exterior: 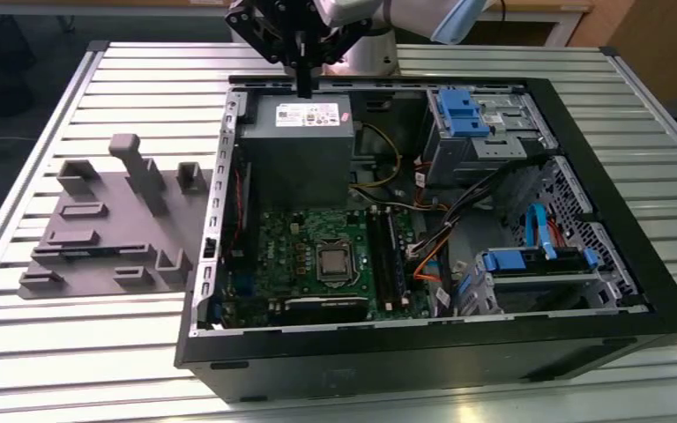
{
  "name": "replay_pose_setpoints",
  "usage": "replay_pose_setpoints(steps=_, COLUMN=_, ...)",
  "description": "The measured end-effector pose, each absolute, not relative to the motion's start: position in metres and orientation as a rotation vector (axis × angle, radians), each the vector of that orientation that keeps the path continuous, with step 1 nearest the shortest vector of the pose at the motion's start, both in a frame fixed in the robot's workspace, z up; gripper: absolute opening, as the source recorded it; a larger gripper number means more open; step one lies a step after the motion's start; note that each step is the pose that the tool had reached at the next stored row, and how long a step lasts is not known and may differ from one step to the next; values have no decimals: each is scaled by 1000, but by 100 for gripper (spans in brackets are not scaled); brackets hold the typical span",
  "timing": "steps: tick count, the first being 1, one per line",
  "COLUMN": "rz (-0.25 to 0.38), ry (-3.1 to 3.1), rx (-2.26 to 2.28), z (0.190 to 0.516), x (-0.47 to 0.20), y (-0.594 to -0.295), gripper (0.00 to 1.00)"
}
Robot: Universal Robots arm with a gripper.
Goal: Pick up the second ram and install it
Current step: 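Reach for the second ram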
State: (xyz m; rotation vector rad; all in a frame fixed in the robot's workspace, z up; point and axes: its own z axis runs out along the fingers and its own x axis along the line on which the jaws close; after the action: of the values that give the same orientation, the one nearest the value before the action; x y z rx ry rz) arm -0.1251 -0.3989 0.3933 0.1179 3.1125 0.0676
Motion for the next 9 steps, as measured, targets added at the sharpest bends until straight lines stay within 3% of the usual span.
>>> replay_pose_setpoints(steps=9, rz=68, ry=3112, rx=118, z=393, x=-127, y=-399, gripper=11)
